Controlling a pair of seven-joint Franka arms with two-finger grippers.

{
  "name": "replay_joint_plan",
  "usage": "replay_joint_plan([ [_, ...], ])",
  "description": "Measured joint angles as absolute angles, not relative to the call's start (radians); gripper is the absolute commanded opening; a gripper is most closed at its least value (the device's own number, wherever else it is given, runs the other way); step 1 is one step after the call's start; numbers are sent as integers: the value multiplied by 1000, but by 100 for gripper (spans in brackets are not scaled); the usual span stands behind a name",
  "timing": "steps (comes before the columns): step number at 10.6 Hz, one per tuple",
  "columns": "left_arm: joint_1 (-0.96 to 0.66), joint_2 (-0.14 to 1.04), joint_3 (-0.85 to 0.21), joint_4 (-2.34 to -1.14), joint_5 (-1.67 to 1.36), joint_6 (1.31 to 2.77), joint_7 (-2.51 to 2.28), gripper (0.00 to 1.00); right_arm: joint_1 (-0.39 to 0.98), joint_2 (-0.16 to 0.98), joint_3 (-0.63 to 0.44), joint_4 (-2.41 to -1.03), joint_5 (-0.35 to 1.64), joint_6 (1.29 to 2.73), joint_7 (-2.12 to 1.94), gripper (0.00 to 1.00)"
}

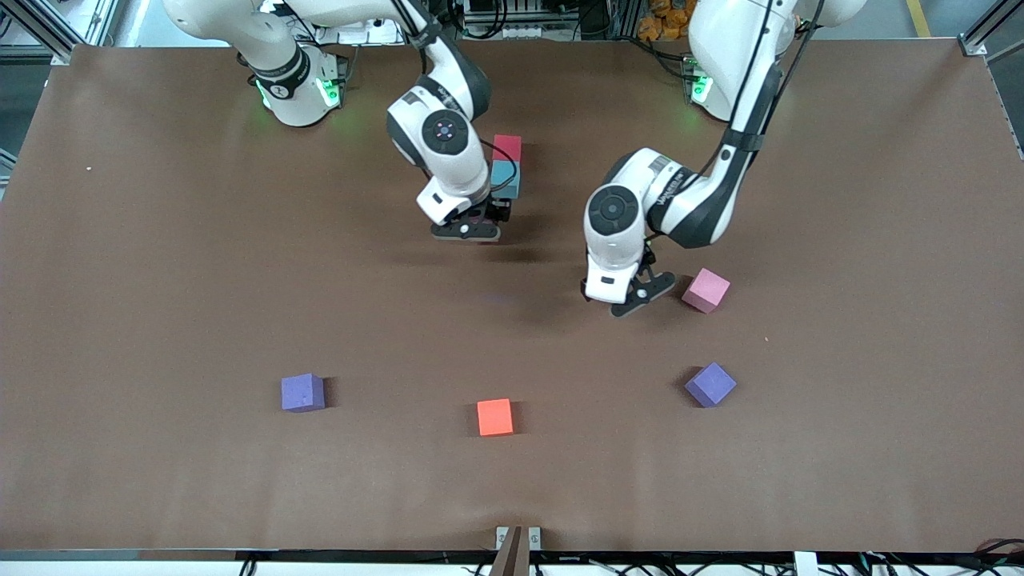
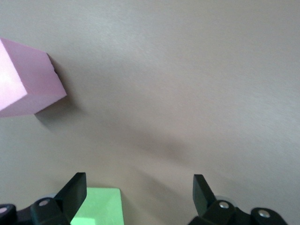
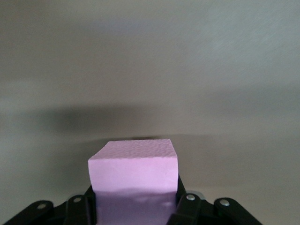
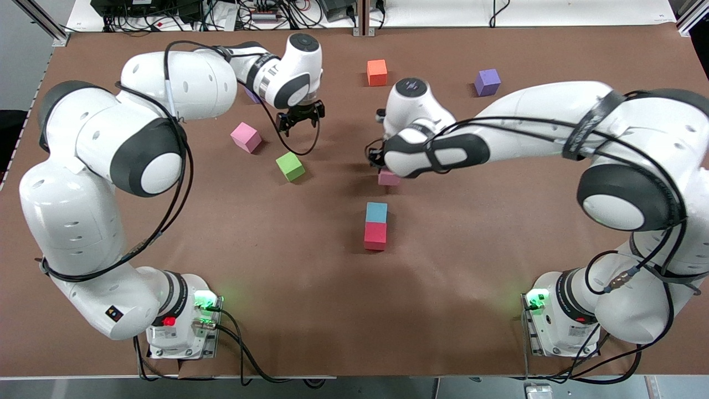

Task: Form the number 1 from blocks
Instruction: 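Place the pink cube below the cyan cube while the left gripper reaches green, then grasp the green cube with the left gripper while the right gripper withdraws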

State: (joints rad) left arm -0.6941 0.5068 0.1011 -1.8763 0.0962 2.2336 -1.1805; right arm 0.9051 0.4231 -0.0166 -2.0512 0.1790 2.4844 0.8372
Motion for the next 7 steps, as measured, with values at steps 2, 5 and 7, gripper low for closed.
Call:
replay_joint_plan([
  [2, -668, 487, 95, -1894, 95, 2234, -1186, 100, 934, 458, -16, -2030, 180, 2497, 856, 30],
  [5, -661, 387, 88, -2005, 70, 2236, -1206, 100, 964, 476, -13, -2027, 180, 2497, 856, 31],
  [7, -662, 295, 80, -2125, 51, 2294, -1244, 100, 984, 480, -11, -2028, 180, 2496, 857, 31],
])
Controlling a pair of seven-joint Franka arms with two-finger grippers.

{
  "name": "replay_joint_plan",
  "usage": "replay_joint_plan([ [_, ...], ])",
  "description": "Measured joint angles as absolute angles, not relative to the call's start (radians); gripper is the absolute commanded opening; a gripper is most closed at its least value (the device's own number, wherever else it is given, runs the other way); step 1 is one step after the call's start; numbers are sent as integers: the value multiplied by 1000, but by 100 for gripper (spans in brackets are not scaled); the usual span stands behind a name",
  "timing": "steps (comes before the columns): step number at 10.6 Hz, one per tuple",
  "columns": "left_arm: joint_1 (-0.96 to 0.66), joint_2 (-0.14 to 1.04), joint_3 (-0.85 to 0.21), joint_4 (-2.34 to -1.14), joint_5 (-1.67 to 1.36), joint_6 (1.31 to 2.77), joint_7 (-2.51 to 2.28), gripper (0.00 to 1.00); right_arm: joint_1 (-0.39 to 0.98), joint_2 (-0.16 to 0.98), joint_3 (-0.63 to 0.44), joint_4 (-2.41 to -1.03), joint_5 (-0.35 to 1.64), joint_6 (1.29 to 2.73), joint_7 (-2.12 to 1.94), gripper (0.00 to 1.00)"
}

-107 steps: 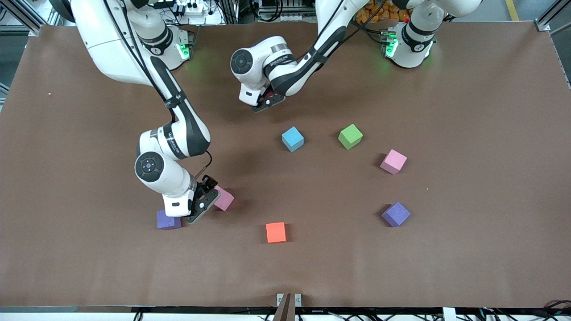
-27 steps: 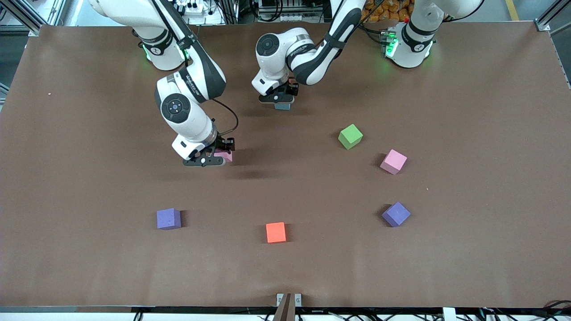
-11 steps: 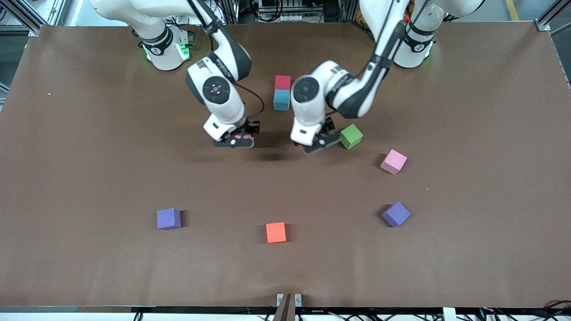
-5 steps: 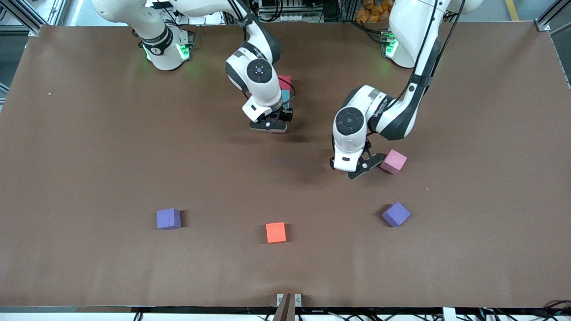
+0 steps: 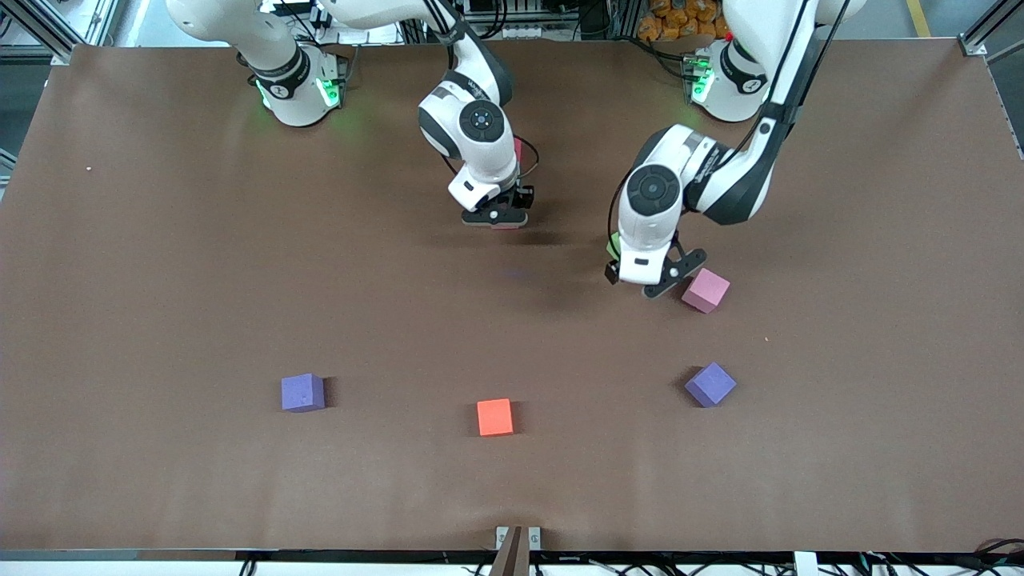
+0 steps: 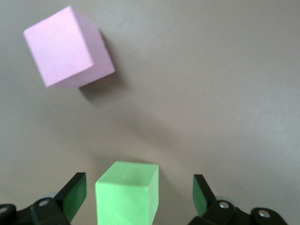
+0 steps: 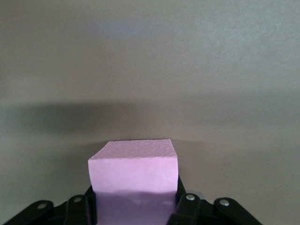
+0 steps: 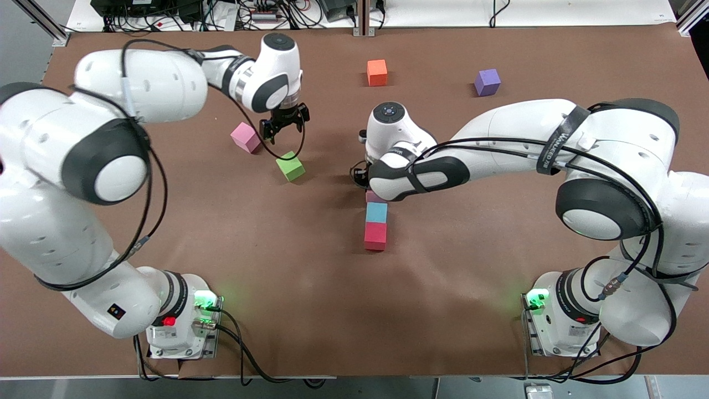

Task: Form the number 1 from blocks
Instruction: 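Grasp the green cube with the left gripper while the right gripper withdraws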

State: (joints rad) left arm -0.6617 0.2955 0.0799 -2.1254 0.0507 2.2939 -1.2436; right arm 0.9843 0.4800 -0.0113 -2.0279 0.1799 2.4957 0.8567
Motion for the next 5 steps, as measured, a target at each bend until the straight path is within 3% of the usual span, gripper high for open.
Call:
replay_joint_plan([
  [3, -666, 255, 32, -2269, 48, 2462, -1403, 100, 998, 482, -8, -2030, 180, 2489, 857, 31],
  [5, -667, 263, 11, -2303, 48, 2485, -1426, 100, 999, 482, -8, -2031, 180, 2488, 857, 34],
])
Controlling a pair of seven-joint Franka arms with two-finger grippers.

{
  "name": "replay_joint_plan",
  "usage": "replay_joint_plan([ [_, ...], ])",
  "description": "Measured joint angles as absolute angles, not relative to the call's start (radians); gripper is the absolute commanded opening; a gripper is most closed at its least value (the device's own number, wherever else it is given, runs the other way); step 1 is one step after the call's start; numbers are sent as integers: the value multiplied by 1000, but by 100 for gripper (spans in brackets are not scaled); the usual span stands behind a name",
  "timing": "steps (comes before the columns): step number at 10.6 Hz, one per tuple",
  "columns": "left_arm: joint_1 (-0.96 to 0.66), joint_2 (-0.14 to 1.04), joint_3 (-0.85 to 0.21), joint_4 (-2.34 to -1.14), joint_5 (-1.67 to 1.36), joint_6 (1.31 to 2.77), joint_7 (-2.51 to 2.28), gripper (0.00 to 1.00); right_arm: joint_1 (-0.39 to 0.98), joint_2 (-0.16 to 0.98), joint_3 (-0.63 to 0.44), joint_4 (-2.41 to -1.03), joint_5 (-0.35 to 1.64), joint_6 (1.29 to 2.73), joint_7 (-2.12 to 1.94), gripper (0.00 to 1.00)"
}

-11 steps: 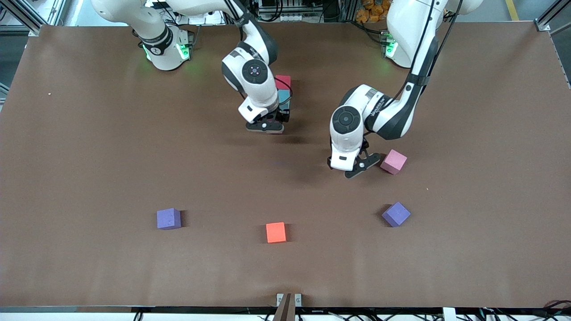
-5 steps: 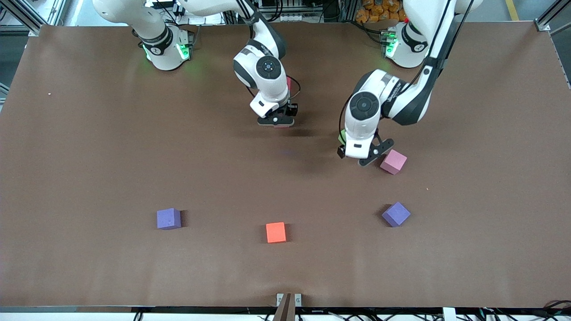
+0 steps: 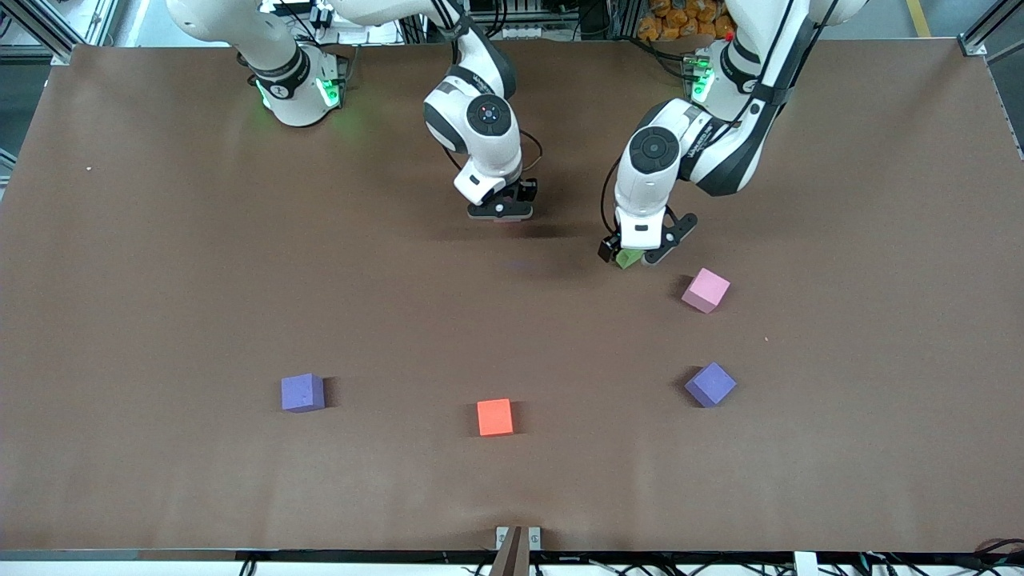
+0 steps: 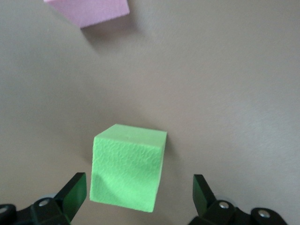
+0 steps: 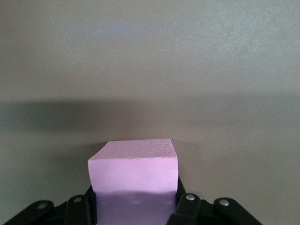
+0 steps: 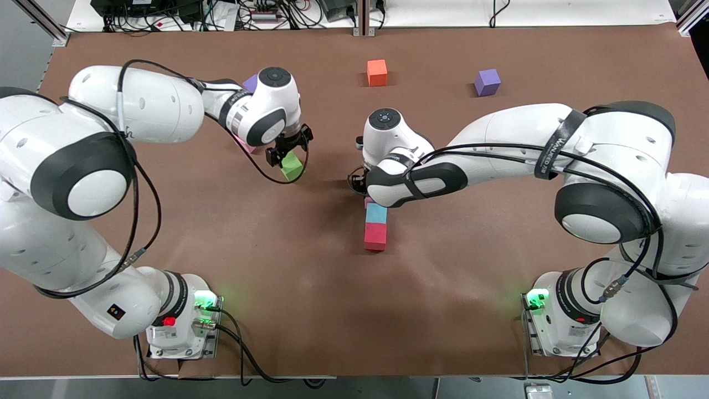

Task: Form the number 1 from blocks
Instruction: 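Grasp the green cube with the left gripper while the right gripper withdraws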

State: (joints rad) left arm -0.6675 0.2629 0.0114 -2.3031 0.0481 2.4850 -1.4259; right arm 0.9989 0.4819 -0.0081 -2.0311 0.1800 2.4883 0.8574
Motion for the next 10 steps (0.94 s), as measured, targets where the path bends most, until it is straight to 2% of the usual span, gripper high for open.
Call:
replay_joint_plan([
  [1, -667, 273, 8, -2312, 48, 2485, -1426, 100, 1000, 482, -8, -2031, 180, 2488, 857, 46],
  [3, -665, 298, 9, -2316, 48, 2487, -1426, 100, 1000, 482, -8, -2031, 180, 2488, 857, 60],
  [4, -664, 309, 9, -2317, 48, 2489, -1426, 100, 1000, 482, -8, -2032, 180, 2488, 857, 91],
  [5, -664, 323, 9, -2317, 48, 2492, -1426, 100, 1000, 482, -8, -2032, 180, 2487, 857, 100],
  [6, -664, 336, 9, -2317, 48, 2504, -1426, 100, 1001, 481, -8, -2033, 180, 2487, 858, 100],
  [7, -664, 347, 9, -2317, 48, 2518, -1426, 30, 1001, 480, -8, -2034, 180, 2486, 858, 100],
  [8, -664, 353, 9, -2316, 48, 2525, -1426, 0, 999, 474, -10, -2036, 180, 2483, 860, 100],
  [10, -659, 355, 9, -2310, 48, 2528, -1419, 0, 973, 440, -16, -2036, 180, 2468, 860, 100],
])
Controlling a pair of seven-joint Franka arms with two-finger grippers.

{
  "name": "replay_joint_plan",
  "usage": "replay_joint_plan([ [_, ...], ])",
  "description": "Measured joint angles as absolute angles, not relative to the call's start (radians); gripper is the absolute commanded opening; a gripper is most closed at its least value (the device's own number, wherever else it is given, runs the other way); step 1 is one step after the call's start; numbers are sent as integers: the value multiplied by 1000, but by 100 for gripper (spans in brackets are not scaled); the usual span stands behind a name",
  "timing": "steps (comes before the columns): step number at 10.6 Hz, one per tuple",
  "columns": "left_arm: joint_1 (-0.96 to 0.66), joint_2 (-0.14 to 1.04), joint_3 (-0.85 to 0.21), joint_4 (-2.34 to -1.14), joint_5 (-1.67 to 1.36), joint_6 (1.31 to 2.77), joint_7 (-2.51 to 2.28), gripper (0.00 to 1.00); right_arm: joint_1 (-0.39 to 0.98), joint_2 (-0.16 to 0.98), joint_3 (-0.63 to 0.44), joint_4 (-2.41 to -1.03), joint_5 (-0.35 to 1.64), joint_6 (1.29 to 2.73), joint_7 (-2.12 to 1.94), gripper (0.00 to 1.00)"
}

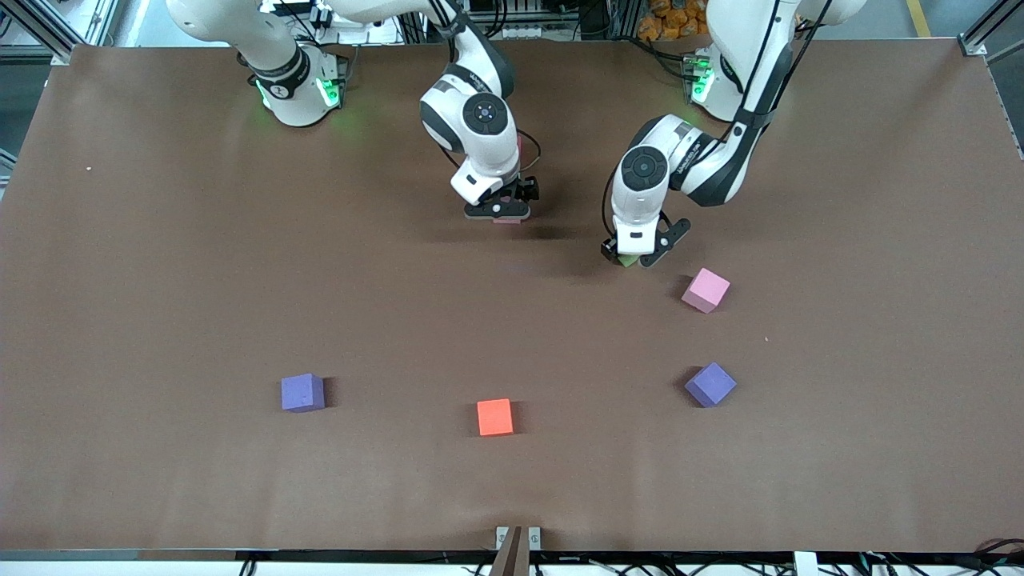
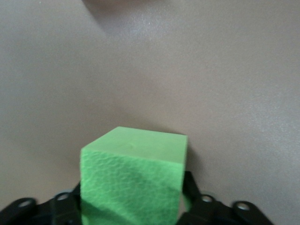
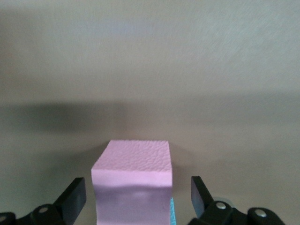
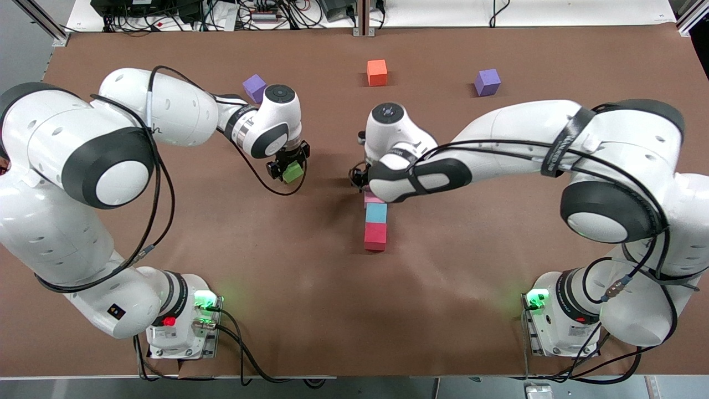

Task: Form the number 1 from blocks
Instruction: 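Grasp the green cube with the left gripper while the right gripper withdraws, then place the green cube below the pink cube with the left gripper, then grasp the purple cube beside the pink cube with the right gripper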

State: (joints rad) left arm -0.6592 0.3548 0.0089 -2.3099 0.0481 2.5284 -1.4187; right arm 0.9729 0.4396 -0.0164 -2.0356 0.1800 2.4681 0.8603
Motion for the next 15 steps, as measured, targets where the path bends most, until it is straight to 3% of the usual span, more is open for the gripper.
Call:
replay_joint_plan([
  [4, -655, 356, 9, -2234, 48, 2487, -1299, 0, 797, 302, -23, -2035, 144, 2362, 840, 100],
  [7, -694, 403, -3, -2026, 48, 2310, -1132, 0, 602, 252, -26, -2019, 76, 2344, 673, 100],
  [12, -767, 648, -75, -1668, -25, 2193, -985, 0, 349, 307, -28, -1903, 41, 2343, 211, 100],
  [15, -768, 668, -107, -1607, -38, 2168, -952, 0, 307, 365, -28, -1844, 18, 2343, 139, 100],
])
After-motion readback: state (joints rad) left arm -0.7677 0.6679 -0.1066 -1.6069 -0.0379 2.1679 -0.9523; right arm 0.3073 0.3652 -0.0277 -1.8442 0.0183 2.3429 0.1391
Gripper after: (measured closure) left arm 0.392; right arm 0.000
